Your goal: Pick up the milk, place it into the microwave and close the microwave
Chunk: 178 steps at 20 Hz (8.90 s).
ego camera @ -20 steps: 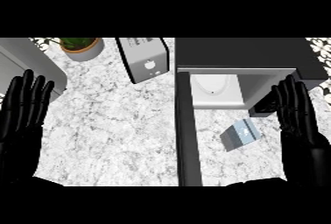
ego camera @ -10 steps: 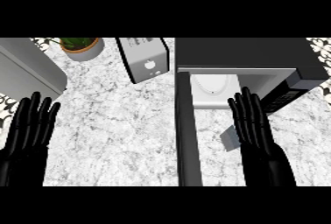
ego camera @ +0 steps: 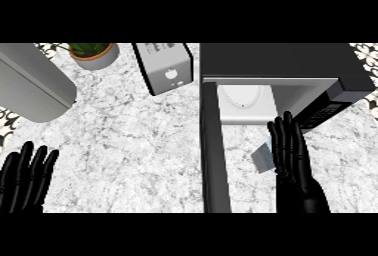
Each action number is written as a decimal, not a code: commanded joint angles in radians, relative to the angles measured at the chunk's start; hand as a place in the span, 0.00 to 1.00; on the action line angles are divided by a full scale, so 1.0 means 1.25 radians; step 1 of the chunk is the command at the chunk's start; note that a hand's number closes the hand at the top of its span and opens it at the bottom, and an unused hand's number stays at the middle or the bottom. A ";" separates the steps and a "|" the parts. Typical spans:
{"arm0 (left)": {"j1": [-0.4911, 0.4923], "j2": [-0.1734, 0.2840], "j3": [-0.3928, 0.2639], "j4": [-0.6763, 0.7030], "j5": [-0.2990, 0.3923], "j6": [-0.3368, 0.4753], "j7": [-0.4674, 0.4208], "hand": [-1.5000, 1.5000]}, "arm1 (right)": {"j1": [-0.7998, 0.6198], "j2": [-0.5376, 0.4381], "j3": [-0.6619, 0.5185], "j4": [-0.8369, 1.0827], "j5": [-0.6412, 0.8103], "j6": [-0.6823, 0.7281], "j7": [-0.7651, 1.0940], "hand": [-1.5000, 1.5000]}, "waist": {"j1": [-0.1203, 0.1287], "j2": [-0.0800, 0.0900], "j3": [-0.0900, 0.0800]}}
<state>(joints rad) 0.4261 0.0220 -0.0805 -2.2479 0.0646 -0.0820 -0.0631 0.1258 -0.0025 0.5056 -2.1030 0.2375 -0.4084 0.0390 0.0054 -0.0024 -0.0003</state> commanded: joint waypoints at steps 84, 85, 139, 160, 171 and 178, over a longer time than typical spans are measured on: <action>0.219 -0.008 0.043 0.044 0.025 -0.129 -0.224 0.00 | -0.316 -0.044 -0.571 1.199 -0.343 0.381 -0.841 1.00 | 0.000 0.001 0.000; 0.207 0.003 0.064 0.015 0.048 -0.125 -0.185 0.00 | -0.316 -0.075 -0.576 1.220 -0.356 0.452 -0.839 1.00 | 0.000 0.002 0.001; 0.264 0.037 0.284 0.126 0.191 -0.324 -0.276 0.00 | -0.325 -0.003 -0.382 0.663 -0.210 0.123 -0.235 1.00 | 0.010 0.004 0.000; 0.118 0.020 0.315 0.182 0.164 -0.306 -0.200 0.00 | -0.747 -0.068 -0.548 1.356 -0.193 0.071 -0.639 1.00 | 0.020 0.010 0.001; 0.152 0.037 0.332 0.157 0.214 -0.351 -0.187 0.00 | -0.842 -0.095 -0.487 1.504 -0.047 -0.208 -0.687 1.00 | 0.057 0.023 0.002; 0.101 0.052 0.342 0.192 0.200 -0.352 -0.194 0.00 | -0.889 -0.118 -0.538 1.547 -0.068 -0.295 -0.643 1.00 | 0.059 0.027 0.003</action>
<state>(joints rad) 0.5637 0.0776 0.3395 -2.0088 0.3099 -0.5177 -0.3118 -0.9679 -0.1453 -0.1393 -0.1941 0.1610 -0.6928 -0.7561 0.0737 0.0283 0.0024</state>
